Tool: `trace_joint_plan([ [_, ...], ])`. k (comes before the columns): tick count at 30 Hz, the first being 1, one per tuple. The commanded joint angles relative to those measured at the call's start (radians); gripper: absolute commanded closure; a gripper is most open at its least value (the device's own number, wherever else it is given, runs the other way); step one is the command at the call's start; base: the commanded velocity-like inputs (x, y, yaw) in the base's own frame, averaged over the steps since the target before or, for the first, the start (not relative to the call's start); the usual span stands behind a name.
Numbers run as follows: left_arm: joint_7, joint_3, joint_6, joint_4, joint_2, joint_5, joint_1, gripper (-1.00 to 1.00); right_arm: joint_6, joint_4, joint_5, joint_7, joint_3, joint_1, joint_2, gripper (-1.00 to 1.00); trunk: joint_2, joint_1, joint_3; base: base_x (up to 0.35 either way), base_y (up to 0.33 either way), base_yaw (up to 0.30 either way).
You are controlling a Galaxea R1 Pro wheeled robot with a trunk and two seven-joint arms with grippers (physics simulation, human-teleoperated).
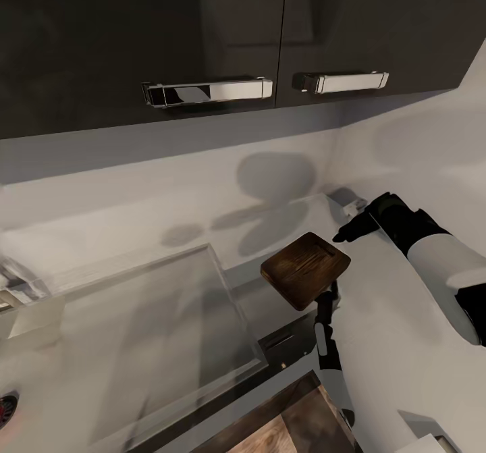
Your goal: In the kitchen, take the Vidalia onion out of the sink, dice it on the chopping board with the paring knife, put the diced onion into the bowl on the countertop, then place both the paring knife and the chopping board into the sink.
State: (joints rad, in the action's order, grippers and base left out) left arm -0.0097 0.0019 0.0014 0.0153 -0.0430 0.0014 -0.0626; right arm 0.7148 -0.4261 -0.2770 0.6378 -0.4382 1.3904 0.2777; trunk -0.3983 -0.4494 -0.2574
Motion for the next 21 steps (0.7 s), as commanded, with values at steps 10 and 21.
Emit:
trace_joint_plan([
  [10, -0.001, 0.000, 0.000, 0.002, 0.001, 0.000, 0.000, -1.00, 0.012, -0.003, -0.012, 0.206, 0.000, 0.002, 0.000, -1.00, -0.002, -0.001, -0.002, 0.000, 0.000, 0.000],
  [21, -0.001, 0.001, 0.000, 0.002, 0.002, 0.000, 0.000, -1.00, 0.012, -0.004, -0.013, 0.208, 0.000, 0.002, 0.004, -1.00, -0.002, -0.001, -0.005, 0.000, 0.000, 0.000],
])
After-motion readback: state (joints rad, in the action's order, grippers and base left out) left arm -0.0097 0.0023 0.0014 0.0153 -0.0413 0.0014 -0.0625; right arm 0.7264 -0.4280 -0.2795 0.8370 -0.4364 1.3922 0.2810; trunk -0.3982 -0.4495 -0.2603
